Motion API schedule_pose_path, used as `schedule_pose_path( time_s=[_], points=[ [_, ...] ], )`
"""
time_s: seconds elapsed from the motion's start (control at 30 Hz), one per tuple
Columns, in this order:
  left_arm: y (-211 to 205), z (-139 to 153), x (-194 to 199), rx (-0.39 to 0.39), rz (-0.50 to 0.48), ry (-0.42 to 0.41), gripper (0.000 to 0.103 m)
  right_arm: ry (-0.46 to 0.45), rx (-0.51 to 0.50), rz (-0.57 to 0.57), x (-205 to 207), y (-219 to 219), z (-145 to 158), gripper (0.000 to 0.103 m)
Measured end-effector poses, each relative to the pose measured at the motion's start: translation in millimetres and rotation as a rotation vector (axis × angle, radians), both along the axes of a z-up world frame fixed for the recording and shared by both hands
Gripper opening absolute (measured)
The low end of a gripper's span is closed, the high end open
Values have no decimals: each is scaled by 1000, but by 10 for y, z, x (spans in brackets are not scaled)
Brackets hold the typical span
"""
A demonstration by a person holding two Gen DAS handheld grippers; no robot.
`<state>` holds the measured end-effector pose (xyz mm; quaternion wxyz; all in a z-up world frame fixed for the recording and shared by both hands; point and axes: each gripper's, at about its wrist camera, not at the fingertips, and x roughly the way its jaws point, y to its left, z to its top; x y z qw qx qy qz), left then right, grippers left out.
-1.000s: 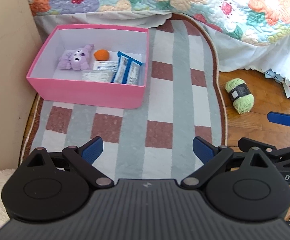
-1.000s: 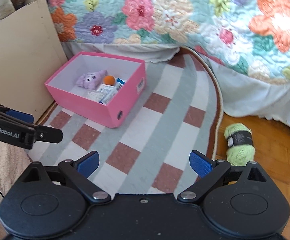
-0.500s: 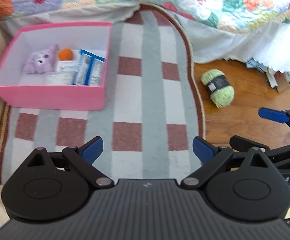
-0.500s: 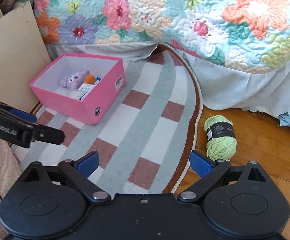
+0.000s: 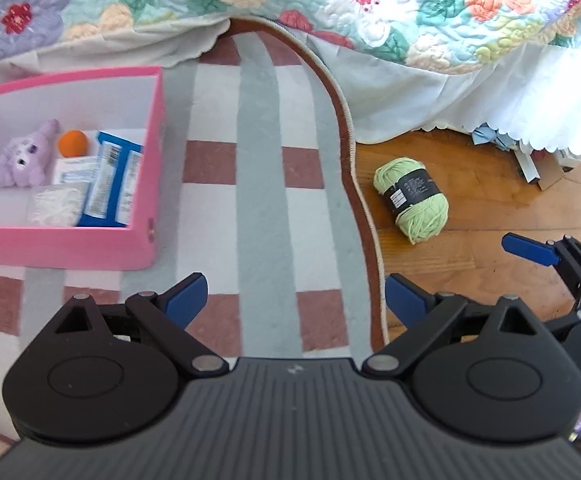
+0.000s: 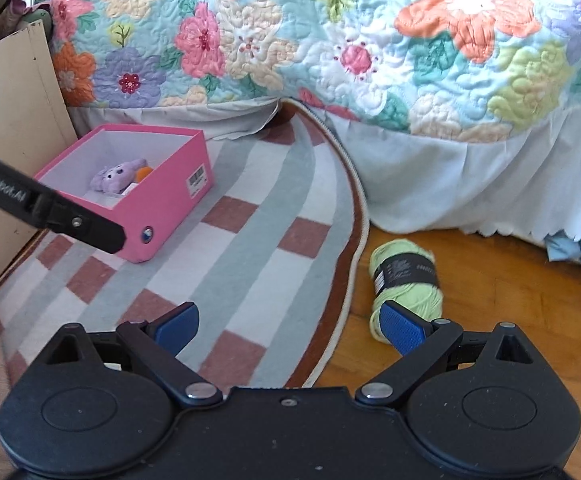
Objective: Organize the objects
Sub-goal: 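Move the left tool toward the green yarn skein on the floor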
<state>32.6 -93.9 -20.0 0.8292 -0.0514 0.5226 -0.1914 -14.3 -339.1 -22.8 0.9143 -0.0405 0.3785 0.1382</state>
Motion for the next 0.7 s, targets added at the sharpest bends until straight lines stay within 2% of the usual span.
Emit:
schedule_pose_path(
  time_s=[0.07, 0.13, 0.2, 0.33, 0.53, 0.7],
  points=[
    [-75, -112, 66, -29, 16, 3, 97, -52, -9, -2, 14, -50, -114, 99],
    [-158, -228, 133, -53, 36, 2, 97, -78, -65, -18, 45, -69, -261, 99],
    [-256, -346, 198, -41, 55, 16, 97, -84, -122, -23, 100, -88, -386, 99],
    [-452, -496, 286, -49, 21, -7, 97, -81, -150, -25, 194, -196, -531, 99],
    [-730, -663, 445, -125, -34, -28, 97, -127, -179, -22, 327, -299, -670, 99],
    [-981, -797, 550, -128, -64, -38, 96, -156, -208, -9, 458, -344, -781, 99]
  ],
)
